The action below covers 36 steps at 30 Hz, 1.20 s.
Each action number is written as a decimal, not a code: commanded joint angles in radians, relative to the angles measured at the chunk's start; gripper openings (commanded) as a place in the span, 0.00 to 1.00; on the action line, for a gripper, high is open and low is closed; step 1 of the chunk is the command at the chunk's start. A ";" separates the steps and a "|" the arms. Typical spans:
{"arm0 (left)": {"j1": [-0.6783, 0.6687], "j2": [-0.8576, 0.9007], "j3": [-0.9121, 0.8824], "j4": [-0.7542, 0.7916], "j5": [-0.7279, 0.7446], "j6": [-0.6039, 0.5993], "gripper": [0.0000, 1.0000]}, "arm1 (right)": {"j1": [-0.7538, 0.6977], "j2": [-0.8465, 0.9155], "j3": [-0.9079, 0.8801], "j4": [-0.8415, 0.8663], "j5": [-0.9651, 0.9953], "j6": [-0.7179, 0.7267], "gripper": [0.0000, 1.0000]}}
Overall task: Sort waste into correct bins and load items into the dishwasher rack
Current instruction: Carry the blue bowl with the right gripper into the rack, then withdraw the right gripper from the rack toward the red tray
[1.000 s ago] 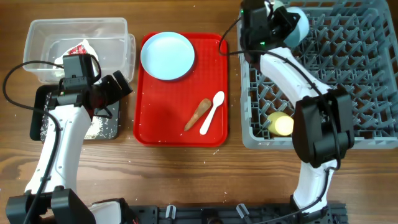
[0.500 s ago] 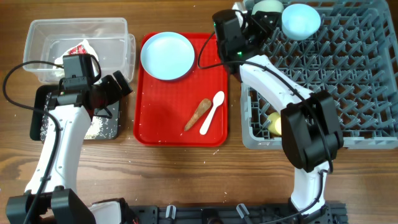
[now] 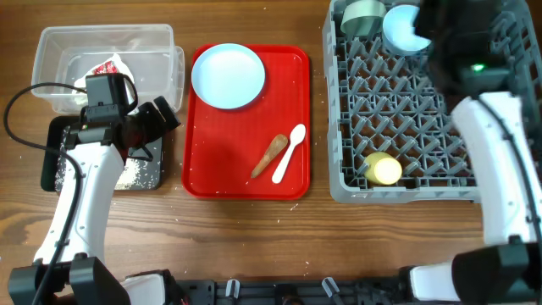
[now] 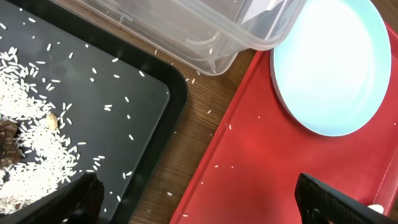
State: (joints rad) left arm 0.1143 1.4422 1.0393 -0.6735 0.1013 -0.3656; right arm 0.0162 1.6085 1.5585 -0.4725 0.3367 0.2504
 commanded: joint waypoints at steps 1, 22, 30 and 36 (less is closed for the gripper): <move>0.004 -0.017 0.014 0.000 -0.009 -0.009 1.00 | -0.106 0.123 -0.013 -0.017 -0.308 0.154 0.64; 0.004 -0.017 0.014 0.000 -0.009 -0.010 1.00 | -0.160 0.415 -0.012 0.041 -0.464 0.124 0.04; 0.004 -0.017 0.014 0.000 -0.010 -0.009 1.00 | -0.159 0.171 -0.012 0.000 -0.376 0.053 0.04; 0.004 -0.017 0.014 0.000 -0.009 -0.010 1.00 | 0.029 -0.028 -0.012 -0.090 0.169 -0.119 0.04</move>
State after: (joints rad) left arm 0.1143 1.4422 1.0393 -0.6735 0.1013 -0.3656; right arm -0.0818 1.5906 1.5471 -0.5465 0.1318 0.2584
